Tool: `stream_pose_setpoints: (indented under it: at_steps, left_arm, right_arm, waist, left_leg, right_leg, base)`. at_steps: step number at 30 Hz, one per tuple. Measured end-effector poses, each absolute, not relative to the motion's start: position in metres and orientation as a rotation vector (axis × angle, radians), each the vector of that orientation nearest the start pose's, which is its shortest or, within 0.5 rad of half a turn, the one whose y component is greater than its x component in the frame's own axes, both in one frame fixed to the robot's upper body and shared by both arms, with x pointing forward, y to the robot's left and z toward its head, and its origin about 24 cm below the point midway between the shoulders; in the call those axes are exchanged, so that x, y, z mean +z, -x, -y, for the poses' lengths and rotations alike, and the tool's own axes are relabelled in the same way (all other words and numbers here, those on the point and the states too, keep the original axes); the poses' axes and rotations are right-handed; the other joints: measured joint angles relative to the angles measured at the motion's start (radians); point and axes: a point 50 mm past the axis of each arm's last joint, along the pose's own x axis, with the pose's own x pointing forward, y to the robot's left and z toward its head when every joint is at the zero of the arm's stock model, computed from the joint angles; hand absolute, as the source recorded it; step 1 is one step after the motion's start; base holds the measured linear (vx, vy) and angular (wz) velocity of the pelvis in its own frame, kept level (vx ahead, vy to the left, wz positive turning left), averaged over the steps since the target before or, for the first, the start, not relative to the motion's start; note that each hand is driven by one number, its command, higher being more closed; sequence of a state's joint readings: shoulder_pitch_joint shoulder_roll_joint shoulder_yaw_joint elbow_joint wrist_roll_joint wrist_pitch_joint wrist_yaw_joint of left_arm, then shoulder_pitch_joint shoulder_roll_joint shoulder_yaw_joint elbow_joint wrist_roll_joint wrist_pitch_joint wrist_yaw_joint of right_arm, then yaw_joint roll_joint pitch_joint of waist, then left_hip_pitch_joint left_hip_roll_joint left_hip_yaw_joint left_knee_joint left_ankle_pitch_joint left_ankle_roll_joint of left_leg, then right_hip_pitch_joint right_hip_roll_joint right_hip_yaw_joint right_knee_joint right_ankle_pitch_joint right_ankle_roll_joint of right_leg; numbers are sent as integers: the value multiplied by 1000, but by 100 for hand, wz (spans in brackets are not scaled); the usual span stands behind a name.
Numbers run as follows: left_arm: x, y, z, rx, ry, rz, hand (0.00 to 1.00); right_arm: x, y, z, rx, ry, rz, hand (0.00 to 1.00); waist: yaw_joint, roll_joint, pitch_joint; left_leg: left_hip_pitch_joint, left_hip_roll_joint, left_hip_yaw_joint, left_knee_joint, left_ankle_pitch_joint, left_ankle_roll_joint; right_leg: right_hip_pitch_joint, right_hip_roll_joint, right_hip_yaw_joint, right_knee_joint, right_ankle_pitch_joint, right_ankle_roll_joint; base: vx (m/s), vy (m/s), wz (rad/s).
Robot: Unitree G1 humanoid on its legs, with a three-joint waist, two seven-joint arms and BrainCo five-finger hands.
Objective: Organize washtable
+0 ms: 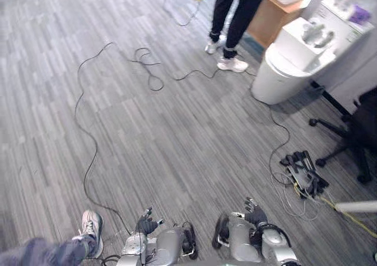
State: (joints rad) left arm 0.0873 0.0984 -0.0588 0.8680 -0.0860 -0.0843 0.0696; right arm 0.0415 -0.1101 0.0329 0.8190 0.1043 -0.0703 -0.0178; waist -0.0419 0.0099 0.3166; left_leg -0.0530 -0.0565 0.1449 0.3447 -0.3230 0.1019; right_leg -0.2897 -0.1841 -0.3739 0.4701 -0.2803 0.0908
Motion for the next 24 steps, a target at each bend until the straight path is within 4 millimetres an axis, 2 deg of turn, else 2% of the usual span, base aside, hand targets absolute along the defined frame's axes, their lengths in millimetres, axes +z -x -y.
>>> stream_pose_setpoints:
  at_steps: [1,2,3,4,5,6,7,8,9,11,13,14,15,16,17,18,19,20,21,22,23,24]
  left_arm:
    - [-140,-135,-183,110,-61,-876,0]
    - [-141,-134,-183,107,-66,-882,0]
    - [-143,-132,-183,102,-75,-900,0]
    - [-143,-133,-182,100,-75,-903,0]
    - [-144,-131,-180,101,-69,-915,0]
    - [-144,-132,-180,100,-70,-916,0]
    - [-143,-135,-182,108,-67,-911,0]
    - [-139,-144,-179,119,-42,-878,0]
    - [-135,-152,-178,114,-39,-845,0]
    - [-130,-158,-177,117,-35,-812,0]
    - [-122,-167,-179,115,-37,-755,0]
    - [-119,-170,-178,111,-36,-731,0]
    - [-120,-168,-175,110,-27,-732,0]
    - [-120,-168,-173,114,-21,-734,0]
    - [-120,-169,-176,133,-17,-733,0]
    - [-120,-169,-176,135,-19,-734,0]
    - [-121,-168,-180,149,-19,-740,0]
    - [-122,-166,-182,161,-18,-747,0]
    - [-125,-158,-187,193,-14,-771,0]
    - [-129,-148,-193,233,0,-797,0]
    - [-130,-146,-194,243,6,-803,0]
    - [-132,-142,-193,238,3,-822,0]
  right_arm:
    - [-126,-159,185,-93,10,-787,0]
    - [-126,-159,184,-92,8,-785,0]
    - [-124,-159,183,-92,3,-772,0]
    - [-122,-159,185,-91,6,-757,0]
    - [-121,-161,185,-87,8,-746,0]
    - [-120,-161,184,-88,5,-744,0]
    - [-120,-161,178,-87,-18,-736,0]
    - [-114,-170,184,-92,-5,-710,0]
    - [-115,-171,182,-96,-23,-708,0]
    - [-117,-171,176,-99,-43,-722,0]
    - [-119,-172,169,-103,-58,-732,0]
    - [-118,-174,166,-100,-62,-728,0]
    - [-118,-174,169,-102,-53,-727,0]
    - [-119,-175,166,-95,-56,-728,0]
    - [-118,-176,159,-84,-72,-727,0]
    - [-118,-176,157,-81,-76,-724,0]
    - [-121,-174,154,-77,-80,-742,0]
    - [-122,-172,154,-72,-73,-754,0]
    - [-124,-170,151,-55,-53,-767,0]
    - [-124,-170,148,-27,-33,-765,0]
    - [-123,-171,146,-10,-20,-762,0]
    - [-124,-169,144,9,-10,-767,0]
  waist:
    - [-2,-4,-2]
    - [-6,-6,-5]
    - [-17,-6,-5]
    - [-22,0,-6]
    - [-22,14,-13]
    - [-23,13,-13]
    - [-30,-4,-23]
    - [-8,43,1]
    - [8,39,3]
    - [-4,11,20]
    - [4,-22,36]
    - [7,-26,31]
    - [10,-12,28]
    - [14,-19,21]
    - [27,-29,18]
    - [35,-29,18]
    - [51,-32,17]
    - [59,-32,17]
    - [60,-34,15]
    - [62,-31,8]
    - [62,-32,7]
    - [55,-40,4]
  left_leg:
    - [52,-16,-34,-55,1,-4]
    - [80,-21,-51,-79,1,-4]
    - [117,-20,-67,-93,-15,-17]
    - [131,-15,-82,-74,-38,-54]
    - [116,8,-61,2,-59,-91]
    - [96,13,-44,49,-59,-91]
    - [-13,41,37,293,-59,-99]
    - [-123,132,88,516,-62,-111]
    - [-163,160,135,556,-83,-104]
    - [-179,159,162,482,-90,-98]
    - [-226,145,156,302,-79,-103]
    - [-249,146,148,95,22,-130]
    - [-250,162,145,-23,164,-121]
    - [-236,150,177,-31,282,-21]
    - [-245,125,184,-25,271,-19]
    - [-250,122,185,-15,261,-8]
    - [-244,117,187,21,223,21]
    - [-233,116,191,42,200,23]
    - [-197,116,196,73,147,17]
    - [-159,119,200,75,85,10]
    - [-140,120,204,76,66,1]
    - [-96,107,206,55,40,-3]
  right_leg:
    - [-13,10,24,-44,48,1]
    - [-12,11,30,-54,67,-2]
    - [-20,14,34,-43,86,-20]
    - [-46,25,19,-6,103,-52]
    - [-65,78,14,-1,116,-81]
    - [-68,94,8,-10,127,-95]
    - [-31,154,18,-140,244,-167]
    - [14,190,19,-192,253,-179]
    - [49,191,39,-227,249,-171]
    - [155,145,52,-277,242,-160]
    - [249,71,44,-289,239,-155]
    - [274,41,40,-283,219,-105]
    - [290,48,35,-284,200,-70]
    - [320,21,41,-302,159,-9]
    - [324,5,53,-339,156,0]
    - [329,12,62,-354,169,7]
    - [362,13,60,-375,195,21]
    - [379,10,69,-377,197,24]
    - [409,3,82,-356,196,28]
    - [402,-6,105,-265,184,46]
    - [379,-18,118,-190,175,56]
    - [303,-56,142,18,173,54]
  base:
    - [329,51,122]
    - [425,24,128]
    - [490,-14,123]
    - [646,-21,114]
    - [452,-17,68]
    - [603,7,57]
    - [564,21,28]
    - [800,90,11]
    - [656,135,0]
    - [540,164,32]
    - [447,208,40]
    - [419,232,25]
    - [535,278,7]
    - [441,225,2]
    - [416,207,4]
    - [343,154,4]
    - [254,90,-4]
    - [283,112,-8]
    - [253,138,-29]
    - [225,161,-34]
    - [203,169,-34]
    - [188,160,-9]
